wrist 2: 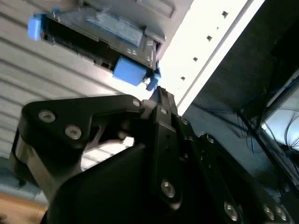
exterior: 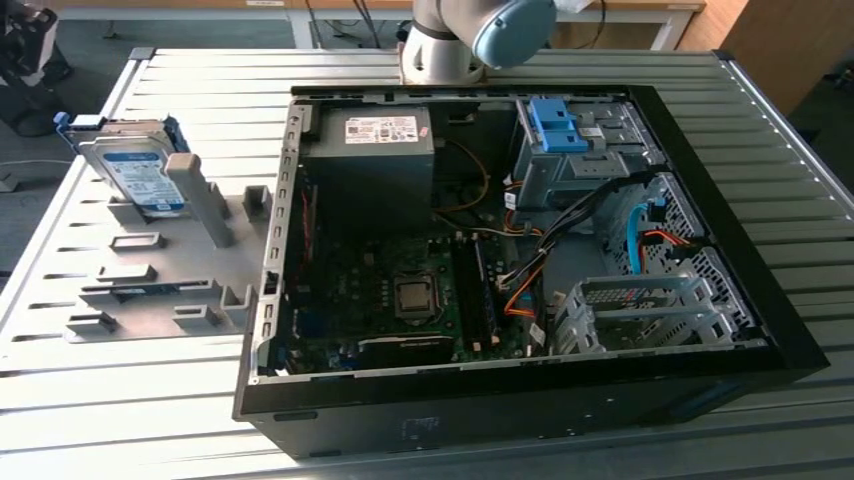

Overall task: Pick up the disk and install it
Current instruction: 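Reach for the disk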

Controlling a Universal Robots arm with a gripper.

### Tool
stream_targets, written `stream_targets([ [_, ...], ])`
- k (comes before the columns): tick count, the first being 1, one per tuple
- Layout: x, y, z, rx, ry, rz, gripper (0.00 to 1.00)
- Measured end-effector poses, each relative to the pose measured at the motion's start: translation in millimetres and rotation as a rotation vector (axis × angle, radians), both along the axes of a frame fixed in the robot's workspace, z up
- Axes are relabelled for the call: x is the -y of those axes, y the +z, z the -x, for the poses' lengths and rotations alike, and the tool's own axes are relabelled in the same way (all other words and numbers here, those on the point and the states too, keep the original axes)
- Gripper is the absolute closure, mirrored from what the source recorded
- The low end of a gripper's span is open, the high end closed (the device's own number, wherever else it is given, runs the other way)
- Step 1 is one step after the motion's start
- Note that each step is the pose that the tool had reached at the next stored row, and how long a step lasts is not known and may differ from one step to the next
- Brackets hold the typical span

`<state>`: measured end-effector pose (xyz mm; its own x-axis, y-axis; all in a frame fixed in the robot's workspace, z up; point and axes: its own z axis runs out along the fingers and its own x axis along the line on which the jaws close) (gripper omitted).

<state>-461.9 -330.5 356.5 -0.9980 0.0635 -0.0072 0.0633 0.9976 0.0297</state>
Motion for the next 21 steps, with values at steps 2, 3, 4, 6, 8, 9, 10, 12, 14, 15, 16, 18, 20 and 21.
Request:
stream_targets([
  [2,-0.1,9.0,0.0,0.0001,0.000,-0.0001,0.89],
  [3,-0.1,12.5,0.0,0.0003,0.000,-0.0002,0.89],
  [4,-0.1,13.1,0.1,0.0006,0.000,-0.0003,0.89],
  [6,-0.1,13.1,0.1,0.0005,0.000,-0.0003,0.89],
  [8,-0.1,13.1,0.1,0.0005,0.000,-0.0003,0.89],
  [9,-0.1,13.8,0.1,0.0003,0.000,-0.0002,0.89],
  [10,-0.1,14.4,0.1,0.0004,0.000,-0.0002,0.89],
  [12,-0.1,14.4,0.1,0.0004,0.000,-0.0003,0.89],
  [14,-0.1,14.5,0.1,0.0004,0.000,-0.0002,0.89],
  [15,-0.1,14.5,0.1,0.0004,0.000,-0.0002,0.89],
  [16,-0.1,14.5,0.1,0.0004,0.000,-0.0002,0.89],
  [18,-0.1,14.5,0.1,0.0004,0.000,-0.0003,0.89],
  [20,-0.1,15.5,0.1,0.0003,0.000,-0.0002,0.89],
  [21,-0.1,16.3,0.1,0.0003,0.000,-0.0002,0.89],
])
